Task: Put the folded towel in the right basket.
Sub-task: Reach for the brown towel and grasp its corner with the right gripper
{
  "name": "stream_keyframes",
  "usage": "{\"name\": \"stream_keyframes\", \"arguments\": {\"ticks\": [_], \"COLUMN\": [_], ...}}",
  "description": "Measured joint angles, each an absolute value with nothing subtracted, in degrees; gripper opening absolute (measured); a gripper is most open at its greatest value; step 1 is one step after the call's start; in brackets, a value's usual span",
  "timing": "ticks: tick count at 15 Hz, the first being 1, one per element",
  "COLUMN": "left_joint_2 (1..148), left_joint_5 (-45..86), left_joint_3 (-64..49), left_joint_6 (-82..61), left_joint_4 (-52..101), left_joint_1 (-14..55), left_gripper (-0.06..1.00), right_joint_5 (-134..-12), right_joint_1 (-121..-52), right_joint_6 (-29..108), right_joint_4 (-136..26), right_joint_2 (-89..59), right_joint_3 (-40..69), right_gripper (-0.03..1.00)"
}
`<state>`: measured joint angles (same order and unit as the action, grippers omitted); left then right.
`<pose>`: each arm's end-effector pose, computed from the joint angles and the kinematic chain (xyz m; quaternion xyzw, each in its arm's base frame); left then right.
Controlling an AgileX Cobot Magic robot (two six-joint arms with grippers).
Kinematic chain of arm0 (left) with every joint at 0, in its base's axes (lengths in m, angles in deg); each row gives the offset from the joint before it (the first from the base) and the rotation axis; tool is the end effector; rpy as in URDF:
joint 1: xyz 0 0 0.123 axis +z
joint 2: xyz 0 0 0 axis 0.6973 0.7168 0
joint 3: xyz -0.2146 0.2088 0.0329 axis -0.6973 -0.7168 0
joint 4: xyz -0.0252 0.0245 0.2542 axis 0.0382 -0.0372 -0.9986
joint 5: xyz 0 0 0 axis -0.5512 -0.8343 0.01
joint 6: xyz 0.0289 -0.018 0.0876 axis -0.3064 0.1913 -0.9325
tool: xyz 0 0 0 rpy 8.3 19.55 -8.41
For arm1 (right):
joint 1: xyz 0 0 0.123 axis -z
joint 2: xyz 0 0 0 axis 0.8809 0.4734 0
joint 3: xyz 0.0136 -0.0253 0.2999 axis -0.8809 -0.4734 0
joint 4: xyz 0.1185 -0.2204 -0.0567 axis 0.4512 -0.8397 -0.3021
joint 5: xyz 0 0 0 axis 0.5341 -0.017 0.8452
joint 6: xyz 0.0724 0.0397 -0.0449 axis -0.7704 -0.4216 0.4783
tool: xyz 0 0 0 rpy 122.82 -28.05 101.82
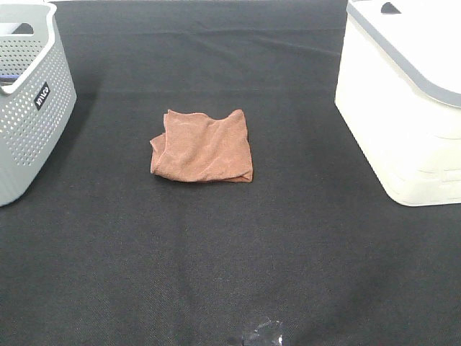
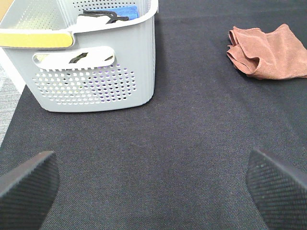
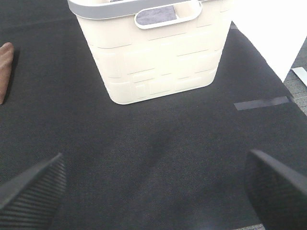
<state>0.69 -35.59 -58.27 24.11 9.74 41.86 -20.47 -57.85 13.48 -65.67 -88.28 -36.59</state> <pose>-0.0146 0.0021 0.2799 0.0141 0.8463 -0.0037 0.5324 -0.0163 -0.0034 0.2786 0.0539 0.8528 -0.0314 0.5185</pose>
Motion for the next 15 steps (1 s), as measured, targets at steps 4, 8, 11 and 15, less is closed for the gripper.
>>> {"name": "stream_keyframes", "arguments": {"ticks": [4,8,11,15], "left_joint_2": [0.69,0.69,0.69,0.69], "left_joint_5": [-35.59,-35.59,-35.59,-35.59], "left_joint_3": [-58.27,-58.27,-58.27,-58.27], "left_joint_6": [24.11,24.11,24.11,24.11], "left_joint_4": [9.74,9.74,9.74,9.74], "left_joint_1": [41.86,41.86,41.86,41.86], "left_gripper": [0.99,0.99,0.99,0.99], "right_joint_5": [-20.47,-20.47,-20.47,-20.47], "right_joint_1": [-57.85,-57.85,-57.85,-57.85], "right_joint_6": [13.48,13.48,13.48,14.11], "right_joint_4": [-65.67,-65.67,-65.67,-65.67], "right_joint_2": [-88.28,-88.28,-88.28,-88.28], "right_joint_3": [-36.59,-36.59,-36.59,-36.59], "right_gripper": [0.97,0.97,0.97,0.97]}}
